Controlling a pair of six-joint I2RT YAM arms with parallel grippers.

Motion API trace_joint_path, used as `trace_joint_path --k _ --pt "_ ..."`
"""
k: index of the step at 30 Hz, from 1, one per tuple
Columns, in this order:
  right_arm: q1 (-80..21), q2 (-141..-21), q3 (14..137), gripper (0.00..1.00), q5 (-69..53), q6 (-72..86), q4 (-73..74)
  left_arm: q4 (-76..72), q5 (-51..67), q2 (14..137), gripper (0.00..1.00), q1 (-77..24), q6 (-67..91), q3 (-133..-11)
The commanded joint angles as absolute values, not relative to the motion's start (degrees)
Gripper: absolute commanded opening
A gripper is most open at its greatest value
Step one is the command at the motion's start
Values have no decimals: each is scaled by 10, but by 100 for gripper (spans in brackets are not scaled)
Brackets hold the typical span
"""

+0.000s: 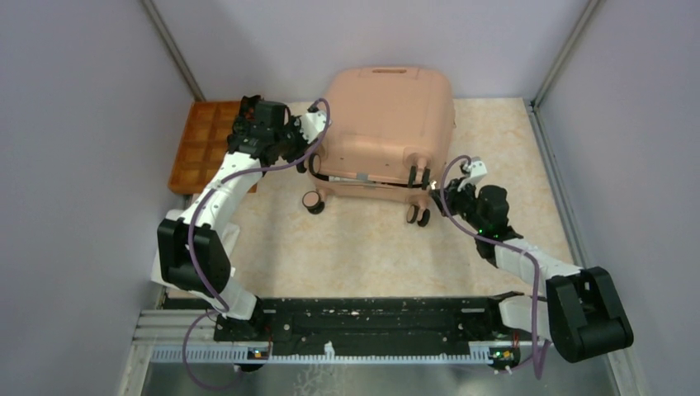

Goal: Pack the luggage
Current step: Zip the luggage at the center of the board.

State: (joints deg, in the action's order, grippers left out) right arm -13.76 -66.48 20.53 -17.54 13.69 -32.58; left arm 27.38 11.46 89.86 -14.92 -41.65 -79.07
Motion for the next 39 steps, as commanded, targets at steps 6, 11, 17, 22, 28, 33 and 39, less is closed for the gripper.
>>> trace_joint_path --k 6,11,17,22,28,33,39 --pt "-236 -668 200 0 -119 54 -402 294 206 894 37 -175 -417 -791" --pt "-262 -666 178 0 -81 33 -447 299 214 896 37 -179 -423 -792" --pt "-266 -712 161 0 -113 118 -564 303 217 899 36 -186 -425 -791" --pt "-300 -777 177 0 -106 166 -643 307 216 898 36 -188 -430 -792" --pt "-344 -822 203 0 -87 154 -664 325 236 911 33 -191 -445 -793" --pt "-365 -844 219 0 -109 146 -670 333 247 918 33 -200 -452 -797" --pt "-395 -870 244 0 -142 127 -649 347 261 921 32 -212 -455 -807"
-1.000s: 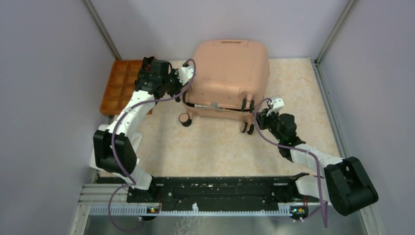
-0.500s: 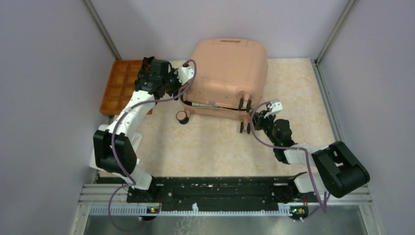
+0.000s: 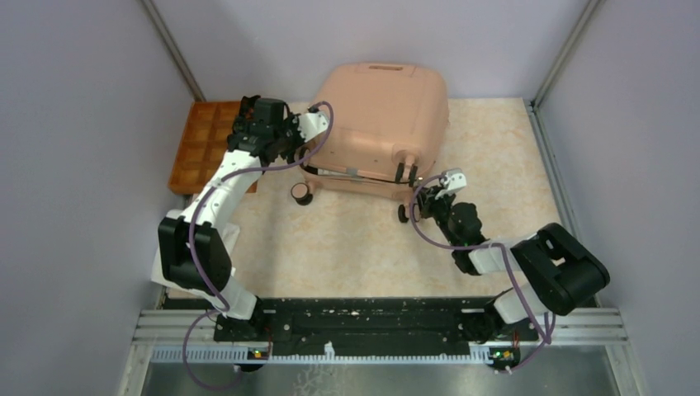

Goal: Pack the luggage
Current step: Zip the luggage at the center of the board.

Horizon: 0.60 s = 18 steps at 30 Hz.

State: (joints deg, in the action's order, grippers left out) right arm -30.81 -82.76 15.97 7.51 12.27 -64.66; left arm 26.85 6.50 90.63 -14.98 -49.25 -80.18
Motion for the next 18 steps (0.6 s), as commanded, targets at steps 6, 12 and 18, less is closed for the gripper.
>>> trace_joint_path --k 6,12,18 --pt "-403 -928 246 0 -149 214 -758 358 268 917 32 -240 -454 -808" --pt "-404 -821 223 37 -60 159 -602 362 241 909 31 -243 -455 -817" --pt "-404 -684 232 76 103 123 -316 376 234 898 31 -235 -455 -826"
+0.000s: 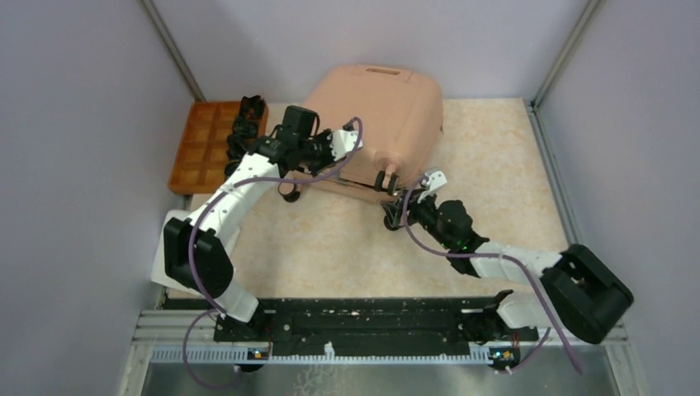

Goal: Pack the luggage
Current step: Zip the luggage at the center of the board.

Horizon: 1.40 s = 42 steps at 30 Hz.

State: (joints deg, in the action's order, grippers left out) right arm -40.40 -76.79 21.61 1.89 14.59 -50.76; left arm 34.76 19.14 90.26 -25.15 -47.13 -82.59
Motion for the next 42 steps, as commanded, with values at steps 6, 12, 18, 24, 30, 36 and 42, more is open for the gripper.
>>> trace_joint_path --k 6,12,18,24,30,36,42 --pt "-403 -577 189 90 180 143 -240 406 245 882 30 -226 -447 -844" --pt "-407 -572 173 99 181 144 -272 439 256 887 37 -200 -410 -904" --pt "-413 -599 171 97 171 82 -326 458 248 917 46 -126 -368 -983" --pt "-412 -683 216 64 119 57 -361 386 116 918 44 -70 -337 -945" --pt "-415 -759 292 45 134 56 -341 324 99 922 43 -45 -339 -874" --pt "-436 -784 332 41 173 37 -315 320 130 973 42 -46 -338 -875" --pt "-452 -802 323 23 221 30 -332 334 245 993 40 -50 -345 -879"
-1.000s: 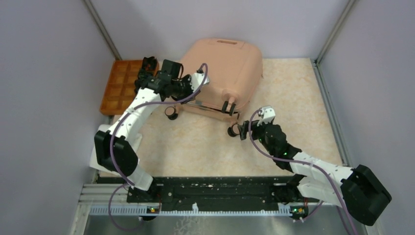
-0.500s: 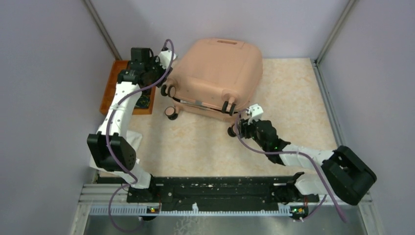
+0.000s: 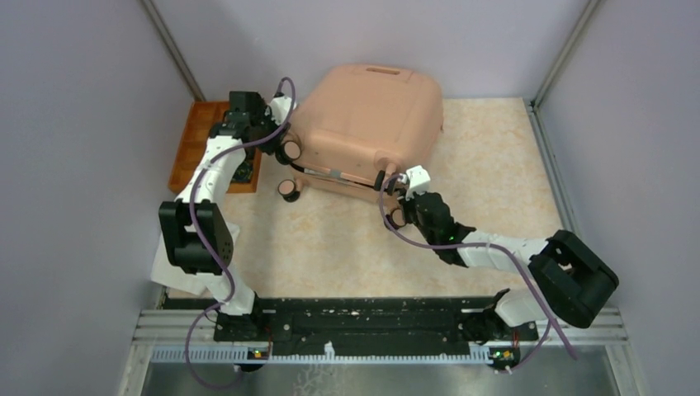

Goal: Pack the luggage
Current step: Zip the luggage at the center of the board.

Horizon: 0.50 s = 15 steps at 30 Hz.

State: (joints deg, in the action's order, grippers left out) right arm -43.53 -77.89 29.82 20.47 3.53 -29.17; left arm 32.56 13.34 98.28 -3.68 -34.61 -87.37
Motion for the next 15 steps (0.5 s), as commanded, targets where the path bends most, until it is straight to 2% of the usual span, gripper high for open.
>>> trace_joint_path --k 1,4,5,15 --pt "-456 -802 317 19 229 27 -346 341 260 996 40 -50 -355 -882" --pt "-464 -801 307 2 243 13 -379 350 270 1000 39 -51 -359 -887" --pt "-468 -799 306 0 243 6 -384 350 272 998 39 -51 -359 -887" --pt "-484 -730 251 0 228 -16 -418 371 321 978 34 -64 -393 -835"
